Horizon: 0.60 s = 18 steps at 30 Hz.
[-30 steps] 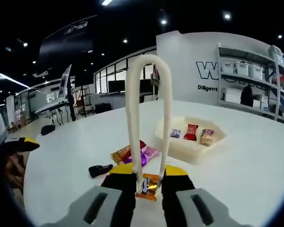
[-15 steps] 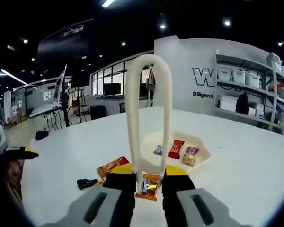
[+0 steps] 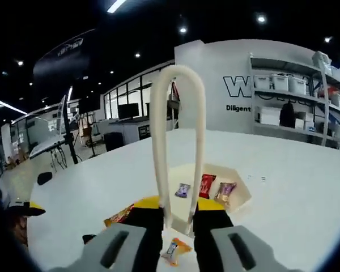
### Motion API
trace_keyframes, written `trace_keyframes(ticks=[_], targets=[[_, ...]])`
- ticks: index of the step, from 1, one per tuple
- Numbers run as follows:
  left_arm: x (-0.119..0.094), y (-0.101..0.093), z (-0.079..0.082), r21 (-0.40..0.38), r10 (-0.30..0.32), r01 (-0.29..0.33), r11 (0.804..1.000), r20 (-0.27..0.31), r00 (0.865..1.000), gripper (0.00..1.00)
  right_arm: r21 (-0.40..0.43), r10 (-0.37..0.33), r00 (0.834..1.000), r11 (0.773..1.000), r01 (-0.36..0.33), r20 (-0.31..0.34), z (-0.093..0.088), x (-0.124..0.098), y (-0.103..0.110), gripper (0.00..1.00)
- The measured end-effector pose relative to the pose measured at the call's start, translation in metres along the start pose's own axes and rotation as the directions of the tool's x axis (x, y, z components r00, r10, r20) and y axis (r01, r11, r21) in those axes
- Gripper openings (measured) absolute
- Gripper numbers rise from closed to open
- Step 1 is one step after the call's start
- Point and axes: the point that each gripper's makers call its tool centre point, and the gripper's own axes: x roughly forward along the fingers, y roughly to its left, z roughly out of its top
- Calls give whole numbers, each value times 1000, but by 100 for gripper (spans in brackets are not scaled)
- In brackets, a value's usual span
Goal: Place the target food into the container with the food tongs after gripping and lifting it, then release it inside without dropping or visibly crushing the food.
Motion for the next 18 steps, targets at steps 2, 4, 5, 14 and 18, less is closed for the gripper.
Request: trace_keyframes(ticks=[2,4,5,14,18], targets=[[1,1,0,-8,-2,2,1000,-1,1000,99,7,4,1000,1000,-4,0,-1,5,-1,13],[1,2,-1,0,3,-3,1000,-6,1000,99,-8,8,1000,1000,-9,-18,-8,7,1,13],[1,3,-1,3,6,-6,1000,-5,1000,99,-17,9,1000,1000,-9,-21,-10,7,2,13],[2,2,1,7,6,-6,1000,4,1000,99,-8,18,999,1000,-18,-36,-24,-4,0,14],[1,0,3,9,1,-1,1000,11,1000,99,11,10,999,1000,-10,-49,-37,-11,-5,14]])
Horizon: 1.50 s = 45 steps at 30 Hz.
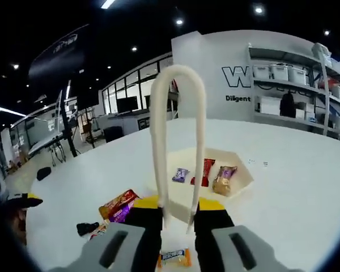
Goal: Place the target food into the container with the food tongs after gripping and lifting it, then release it inside without dropping or visibly crushing the food.
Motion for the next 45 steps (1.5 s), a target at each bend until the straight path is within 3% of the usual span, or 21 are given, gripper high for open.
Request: trace_keyframes(ticks=[11,20,30,36,45], targets=[[-7,-6,-5,1,-7,7,1000,-2,1000,98,49,-6,999,999,8,-42,-34,-12,-1,15],[-14,-17,-3,3,-23,23,1000,10,1000,98,122,11,999,992,-6,-35,-41,-28,10,16],[-26,-25,1,18,-31,30,999,24,999,97,112,-3,1000,994,6,-29,-43,-41,17,16],[-32,-23,3,23,-23,22,999,29,999,97,113,-3,999,994,7,-33,-46,-40,16,16],[-37,-16,3,25,2,-3,1000,28,1000,97,115,46,999,992,-42,-26,-44,-25,41,16]])
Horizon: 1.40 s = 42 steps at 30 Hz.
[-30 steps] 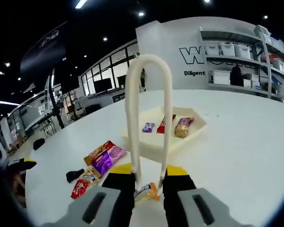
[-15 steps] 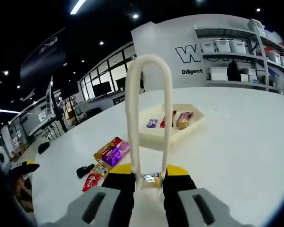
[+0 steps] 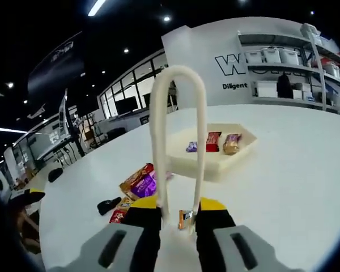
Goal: Place the target food into the container with the food tongs after gripping and lifting it, then release it inside without dropping or visibly crushing the food.
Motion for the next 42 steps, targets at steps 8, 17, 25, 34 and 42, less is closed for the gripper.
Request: trace_keyframes(ticks=[8,17,25,34,42], targets=[[-3,5,-1,4,15,-15,1000,-6,1000,97,9,21,1000,1000,-21,12,4,11,8,16],[-4,8,0,5,24,-24,1000,-9,1000,97,18,23,999,1000,-24,34,14,19,7,17],[-5,11,0,2,31,-31,1000,-7,1000,97,-44,45,999,998,-44,22,21,11,-6,16],[-4,12,1,-8,39,-39,999,-3,999,97,-197,86,996,977,-88,-17,21,8,-15,17],[-2,14,3,-4,57,-57,998,-4,998,96,-221,130,990,965,-137,-46,12,17,-9,18]])
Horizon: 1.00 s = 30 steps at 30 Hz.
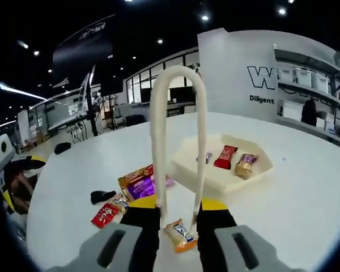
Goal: Place the target food into the container with the food tongs after gripping and lifting it, then release it inside without dropping or visibly crushing the food.
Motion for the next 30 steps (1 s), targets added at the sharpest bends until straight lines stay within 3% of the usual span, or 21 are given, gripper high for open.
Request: trace_keyframes(ticks=[7,11,12,17,19,22,24,30], targets=[[1,0,0,-6,6,-6,1000,-1,1000,96,160,50,998,985,-56,45,0,-12,3,18],[5,-6,2,-11,-8,8,1000,7,1000,96,168,55,998,984,-62,44,-3,-20,7,18],[7,-11,2,-5,-18,18,1000,6,1000,96,126,30,999,992,-33,29,-6,-21,5,18],[7,-19,4,-1,-37,37,999,16,999,96,113,13,999,993,-17,34,-5,-18,6,18],[6,-18,4,9,-32,32,999,15,999,96,65,-29,999,998,27,28,-4,-15,1,18],[3,-13,4,6,-21,21,1000,16,1000,96,52,-2,1000,999,2,1,-10,-9,9,18],[1,-9,4,-2,-17,17,1000,22,1000,96,-30,-23,999,999,22,-25,-16,-8,10,18],[1,-3,0,-13,-9,9,1000,14,1000,96,-86,-46,999,995,44,-19,-17,-8,13,16]])
